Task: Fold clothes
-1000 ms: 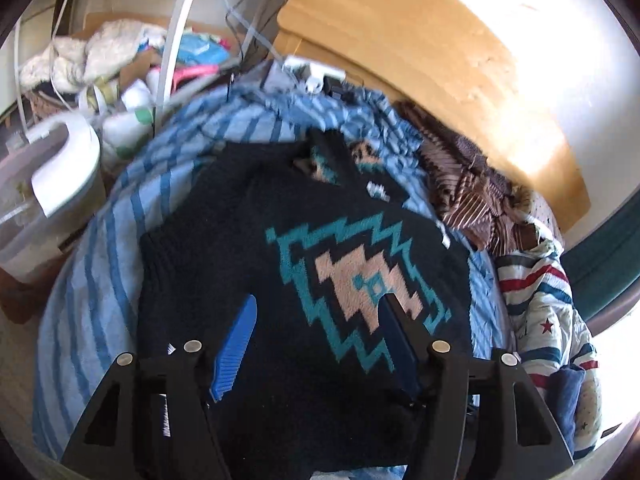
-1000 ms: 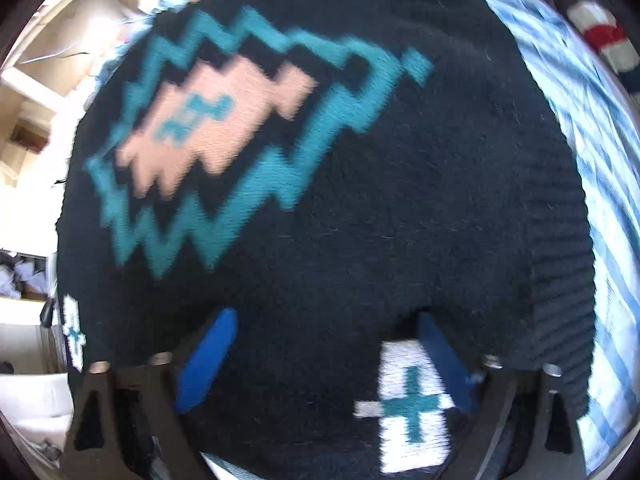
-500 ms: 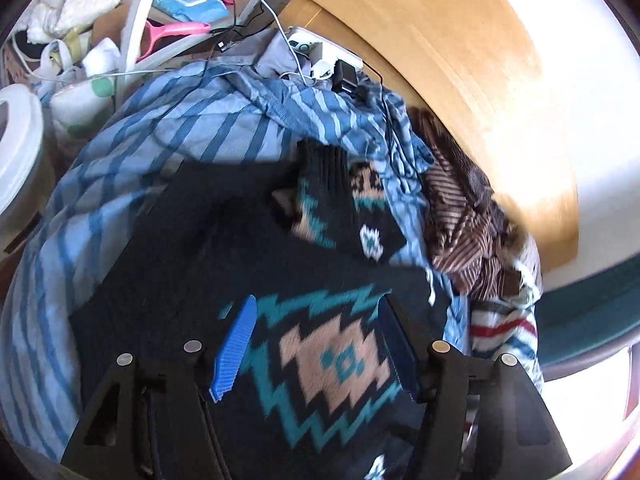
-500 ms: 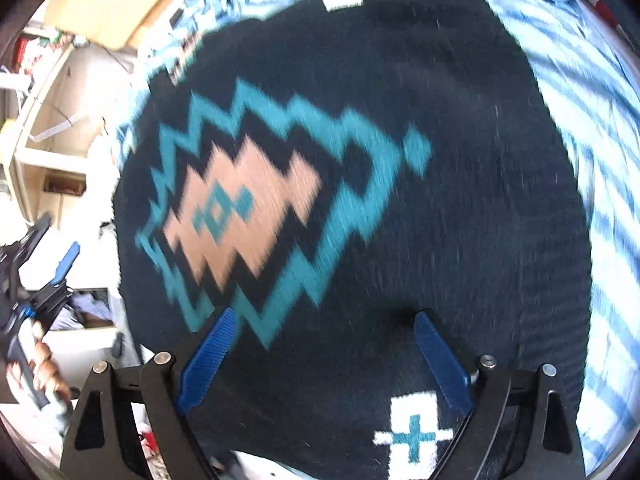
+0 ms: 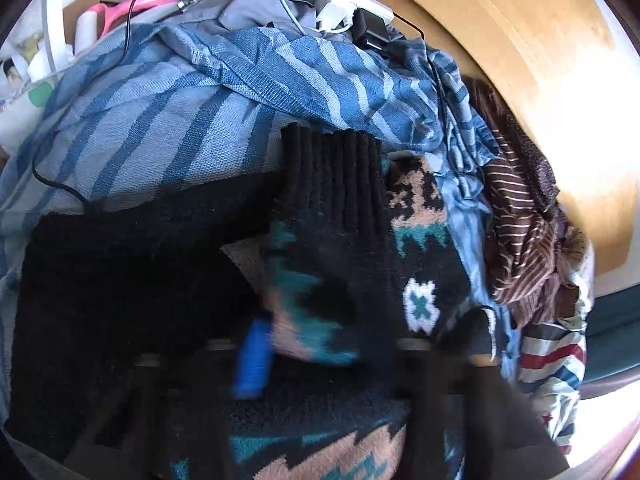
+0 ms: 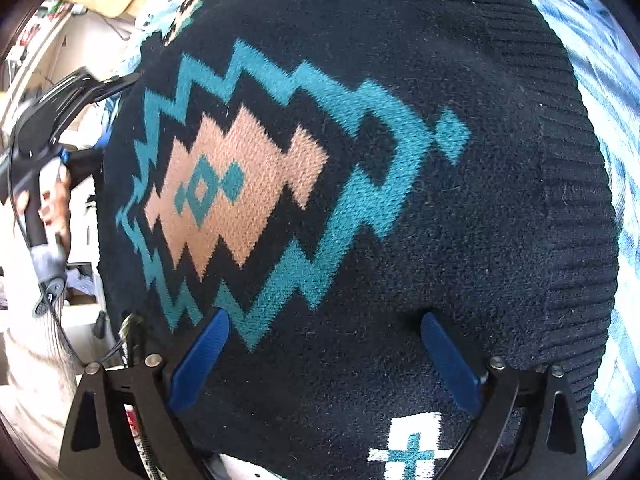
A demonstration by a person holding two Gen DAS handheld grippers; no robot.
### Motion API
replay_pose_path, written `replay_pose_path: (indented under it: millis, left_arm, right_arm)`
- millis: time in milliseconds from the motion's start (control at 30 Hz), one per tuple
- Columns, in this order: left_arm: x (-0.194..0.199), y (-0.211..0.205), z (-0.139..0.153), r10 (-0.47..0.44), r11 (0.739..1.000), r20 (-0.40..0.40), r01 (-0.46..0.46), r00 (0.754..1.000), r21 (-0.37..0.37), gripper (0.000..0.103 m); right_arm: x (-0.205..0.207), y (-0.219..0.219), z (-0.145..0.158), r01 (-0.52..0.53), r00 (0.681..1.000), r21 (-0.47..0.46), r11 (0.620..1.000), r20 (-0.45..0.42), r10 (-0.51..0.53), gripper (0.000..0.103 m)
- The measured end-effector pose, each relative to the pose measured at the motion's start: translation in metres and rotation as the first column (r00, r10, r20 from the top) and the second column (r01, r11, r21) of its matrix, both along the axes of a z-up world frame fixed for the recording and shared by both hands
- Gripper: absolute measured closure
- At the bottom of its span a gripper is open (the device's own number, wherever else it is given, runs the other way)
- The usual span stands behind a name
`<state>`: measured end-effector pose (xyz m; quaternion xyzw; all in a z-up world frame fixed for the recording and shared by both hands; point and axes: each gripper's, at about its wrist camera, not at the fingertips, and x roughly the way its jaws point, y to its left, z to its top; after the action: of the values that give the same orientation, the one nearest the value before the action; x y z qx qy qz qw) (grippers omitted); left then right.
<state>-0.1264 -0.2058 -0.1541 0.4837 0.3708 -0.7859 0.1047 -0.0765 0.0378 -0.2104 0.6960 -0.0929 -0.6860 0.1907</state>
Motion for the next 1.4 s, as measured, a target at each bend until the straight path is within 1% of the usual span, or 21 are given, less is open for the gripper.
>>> replay_pose_path:
  millis: [100,233,300,400,467,500,533,633,767,867,933,1000,1067,1100,1167,1200,1233,1300,1333,1367,1400]
  left_arm:
    - [0.016,-0.003,0.027,0.003,0.996,-0.154,0.011,0.988,0.093,0.094]
    - [0.044,-0.004,0.095,-0.037,0.997,-0.343,0.058,0.939,0.05,0.094]
    - [0.065,-0.004,0.135,-0.042,0.997,-0.458,0.07,0.888,0.044,0.094]
    - [0.103,0.003,0.19,-0.089,0.992,-0.589,0.125,0.803,0.02,0.094]
    - [0.132,0.012,0.213,-0.129,0.989,-0.634,0.15,0.763,-0.02,0.094]
    - [0.145,0.017,0.222,-0.148,0.987,-0.642,0.158,0.753,-0.041,0.094]
    - [0.158,0.023,0.225,-0.159,0.985,-0.64,0.16,0.752,-0.057,0.094]
    - [0.199,0.037,0.224,-0.168,0.985,-0.632,0.153,0.757,-0.079,0.094]
    - [0.27,0.033,0.193,-0.044,0.998,-0.611,0.056,0.791,0.001,0.094]
    - [0.313,0.02,0.155,0.052,0.998,-0.542,-0.021,0.839,0.064,0.094]
    - [0.323,0.018,0.121,0.086,0.993,-0.422,-0.044,0.903,0.108,0.094]
    - [0.331,0.018,0.087,0.109,0.986,-0.283,-0.069,0.953,0.149,0.094]
    - [0.339,0.017,0.052,0.126,0.978,-0.137,-0.1,0.982,0.185,0.094]
    - [0.343,0.017,0.034,0.132,0.972,-0.062,-0.117,0.989,0.202,0.093]
    - [0.344,0.025,-0.002,0.11,0.958,0.08,-0.127,0.991,0.258,0.088]
    - [0.344,0.029,-0.015,0.102,0.949,0.126,-0.134,0.987,0.285,0.085]
    - [0.344,0.031,-0.02,0.107,0.944,0.144,-0.146,0.984,0.297,0.077]
    - [0.347,0.032,-0.015,0.117,0.934,0.114,-0.149,0.987,0.324,0.063]
    - [0.346,0.032,-0.008,0.108,0.932,0.088,-0.132,0.99,0.338,0.045]
    - [0.346,0.032,0.0,0.1,0.929,0.062,-0.115,0.993,0.352,0.032]
    - [0.346,0.032,0.007,0.091,0.926,0.036,-0.098,0.995,0.365,0.031]
  right_arm:
    - [0.002,-0.009,0.0,-0.046,0.999,0.041,0.998,-0.007,0.046,0.003]
    - [0.003,-0.006,0.0,-0.019,1.0,0.023,1.0,0.007,0.018,0.003]
    - [0.005,-0.003,0.0,0.0,1.0,0.011,1.0,0.015,0.0,0.003]
    - [0.016,-0.002,0.002,-0.002,1.0,-0.007,1.0,0.03,0.002,0.003]
    - [0.025,-0.001,0.001,-0.002,0.999,-0.019,1.0,0.047,0.003,0.003]
    - [0.029,0.001,0.0,0.002,0.998,-0.027,1.0,0.058,-0.001,0.004]
    - [0.034,0.003,-0.002,0.01,0.998,-0.037,0.999,0.07,-0.007,0.004]
    - [0.047,0.009,-0.005,0.026,0.996,-0.047,0.999,0.087,-0.021,0.004]
    - [0.061,0.012,-0.007,0.028,0.996,-0.038,0.999,0.091,-0.024,0.004]
    - [0.068,0.012,-0.004,0.024,0.996,-0.044,0.999,0.092,-0.02,0.005]
    - [0.072,0.01,-0.003,0.019,0.996,-0.049,0.999,0.091,-0.014,0.005]
    - [0.076,0.002,-0.006,0.007,0.996,-0.037,0.999,0.093,-0.003,0.005]
    - [0.075,-0.002,0.002,0.007,0.996,-0.024,1.0,0.092,-0.005,0.006]
    - [0.074,-0.004,0.003,0.011,0.996,-0.031,0.999,0.09,-0.008,0.007]
    - [0.073,-0.006,0.007,0.014,0.996,-0.048,0.999,0.086,-0.01,0.008]
    - [0.072,-0.007,0.009,0.014,0.997,-0.056,0.998,0.083,-0.009,0.008]
    - [0.071,-0.009,0.012,0.01,0.997,-0.057,0.998,0.076,-0.006,0.008]
    - [0.068,-0.012,0.016,0.0,0.998,-0.06,0.998,0.063,0.004,0.008]
    - [0.066,-0.013,0.019,-0.006,0.998,-0.063,0.998,0.056,0.01,0.008]
    - [0.063,-0.015,0.021,-0.013,0.999,-0.068,0.998,0.048,0.016,0.008]
    - [0.058,-0.018,0.024,-0.018,0.999,-0.076,0.997,0.039,0.021,0.008]
